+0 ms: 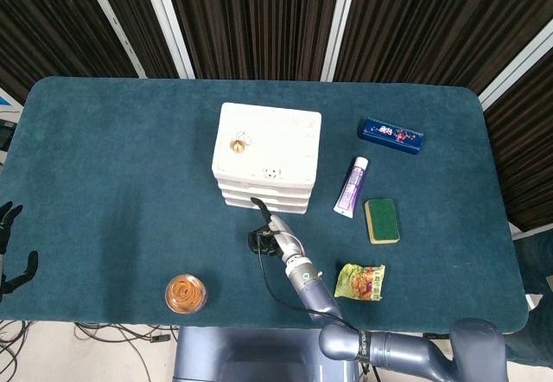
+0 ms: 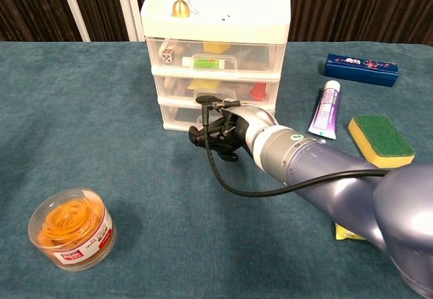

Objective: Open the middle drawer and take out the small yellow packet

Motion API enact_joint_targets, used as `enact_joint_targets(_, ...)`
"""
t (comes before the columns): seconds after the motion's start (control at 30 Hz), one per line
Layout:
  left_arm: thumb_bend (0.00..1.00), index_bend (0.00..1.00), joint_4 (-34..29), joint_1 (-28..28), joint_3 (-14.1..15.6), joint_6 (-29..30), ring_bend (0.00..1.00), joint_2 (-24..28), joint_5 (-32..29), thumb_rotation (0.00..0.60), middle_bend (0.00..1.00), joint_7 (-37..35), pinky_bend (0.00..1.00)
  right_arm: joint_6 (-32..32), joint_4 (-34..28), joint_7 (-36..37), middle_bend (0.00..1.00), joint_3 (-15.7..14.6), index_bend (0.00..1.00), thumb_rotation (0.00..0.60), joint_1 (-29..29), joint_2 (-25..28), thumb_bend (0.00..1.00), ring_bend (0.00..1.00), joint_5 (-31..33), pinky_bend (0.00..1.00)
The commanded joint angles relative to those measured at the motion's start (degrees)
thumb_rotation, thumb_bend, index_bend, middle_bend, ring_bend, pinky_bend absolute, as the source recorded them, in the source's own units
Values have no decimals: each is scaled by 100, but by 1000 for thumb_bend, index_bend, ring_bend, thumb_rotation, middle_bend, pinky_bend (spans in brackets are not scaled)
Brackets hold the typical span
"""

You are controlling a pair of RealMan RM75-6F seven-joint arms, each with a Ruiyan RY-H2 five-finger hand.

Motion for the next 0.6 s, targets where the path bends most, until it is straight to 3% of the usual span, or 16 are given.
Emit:
enact_joint_targets(0.03,458,44,-2,2,-5,2,0,5,-9,600,24,-10,0,-19,24,27,856,18,0,600,7,-12,638,985,19,943)
enact_joint_targets(0.6,458,44,10,6,-13,8,0,3,-23,600,24,-1,0,-162,114,268,860,110,0,600,36,-19,639,986,-52,943)
